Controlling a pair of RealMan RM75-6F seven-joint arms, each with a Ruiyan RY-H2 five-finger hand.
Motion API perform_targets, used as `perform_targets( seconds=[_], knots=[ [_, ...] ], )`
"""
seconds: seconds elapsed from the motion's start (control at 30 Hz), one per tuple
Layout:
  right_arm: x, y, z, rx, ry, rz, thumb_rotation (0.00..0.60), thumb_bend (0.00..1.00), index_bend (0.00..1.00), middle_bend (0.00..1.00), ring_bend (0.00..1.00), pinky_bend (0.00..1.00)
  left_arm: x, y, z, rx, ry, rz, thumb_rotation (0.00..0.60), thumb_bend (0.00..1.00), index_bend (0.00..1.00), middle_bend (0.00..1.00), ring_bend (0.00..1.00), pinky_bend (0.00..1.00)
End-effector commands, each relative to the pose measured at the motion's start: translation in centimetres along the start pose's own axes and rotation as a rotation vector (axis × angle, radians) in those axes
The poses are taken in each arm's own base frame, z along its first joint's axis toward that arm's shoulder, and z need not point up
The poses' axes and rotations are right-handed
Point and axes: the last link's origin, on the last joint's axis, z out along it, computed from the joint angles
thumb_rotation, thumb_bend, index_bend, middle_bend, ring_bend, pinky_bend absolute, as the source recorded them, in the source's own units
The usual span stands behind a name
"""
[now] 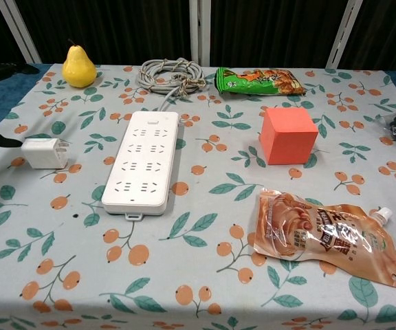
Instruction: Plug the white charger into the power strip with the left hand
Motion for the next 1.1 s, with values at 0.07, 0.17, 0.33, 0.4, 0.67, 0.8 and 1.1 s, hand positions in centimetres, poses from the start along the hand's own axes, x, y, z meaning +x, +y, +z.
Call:
perform_targets(
  seconds=[0.07, 0.17, 0.33, 0.4, 0.67, 0.8, 1.1],
  knots=[
    [0.0, 0.2, -0.1, -0.007, -0.001, 0.0, 0.6, 0.15, 0.0, 0.1, 0.0, 0.01, -0.3, 0.3, 0.3, -0.001, -0.009, -0.001, 0.6, 0.0, 0.08, 0.03, 0.0, 0.0],
    [0.0, 0.2, -0.1, -0.01, -0.001, 0.001, 0.6, 0.15, 0.0, 0.1, 0.0, 0.01, -0.4, 0.5, 0.5, -0.005, -0.015, -0.004, 0.6, 0.0, 0.08, 0.03, 0.0, 0.0],
    [-0.1, 0.3, -0.1, -0.015, -0.002, 0.001, 0.6, 0.15, 0.0, 0.1, 0.0, 0.01, -0.5, 1.0, 0.7, -0.019, -0.018, -0.008, 0.6, 0.0, 0.08, 0.03, 0.0, 0.0],
    [0.0, 0.4, -0.2, -0.018, -0.002, 0.001, 0.6, 0.15, 0.0, 0.1, 0.0, 0.01, -0.4, 1.4, 0.8, -0.031, -0.013, -0.005, 0.6, 0.0, 0.08, 0.03, 0.0, 0.0],
    [0.0, 0.8, -0.5, -0.033, 0.0, 0.005, 0.6, 0.15, 0.0, 0.1, 0.0, 0.01, 0.5, 3.6, 1.4, -0.098, -0.004, 0.019, 0.6, 0.0, 0.08, 0.03, 0.0, 0.0],
    [-0.1, 1.1, -0.7, -0.04, 0.002, 0.008, 0.6, 0.15, 0.0, 0.1, 0.0, 0.01, 0.7, 4.8, 1.9, -0.127, -0.009, 0.029, 0.6, 0.0, 0.08, 0.03, 0.0, 0.0],
    [-0.2, 1.9, -1.1, -0.058, 0.003, 0.018, 0.6, 0.15, 0.0, 0.1, 0.0, 0.01, 0.7, 6.9, 2.6, -0.173, -0.034, 0.06, 0.6, 0.0, 0.08, 0.03, 0.0, 0.0]
  ],
)
